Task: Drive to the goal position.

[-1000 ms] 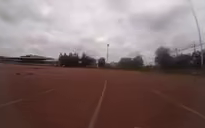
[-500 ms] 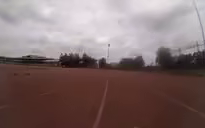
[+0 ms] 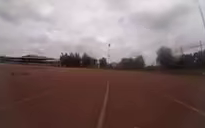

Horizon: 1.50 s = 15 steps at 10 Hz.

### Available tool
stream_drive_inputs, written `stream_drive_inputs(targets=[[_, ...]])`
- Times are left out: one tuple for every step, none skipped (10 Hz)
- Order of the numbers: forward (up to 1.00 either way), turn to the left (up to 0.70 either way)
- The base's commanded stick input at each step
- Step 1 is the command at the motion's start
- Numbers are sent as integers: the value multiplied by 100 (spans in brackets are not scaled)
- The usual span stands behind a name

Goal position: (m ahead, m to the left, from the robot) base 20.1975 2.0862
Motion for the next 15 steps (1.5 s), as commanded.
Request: stream_drive_inputs(targets=[[70, 0], [70, 0], [70, 0], [70, 0], [70, 0], [70, 0], [70, 0], [70, 0], [70, 0], [70, 0], [70, 0], [70, 0], [70, 0], [70, 0], [70, 0]])
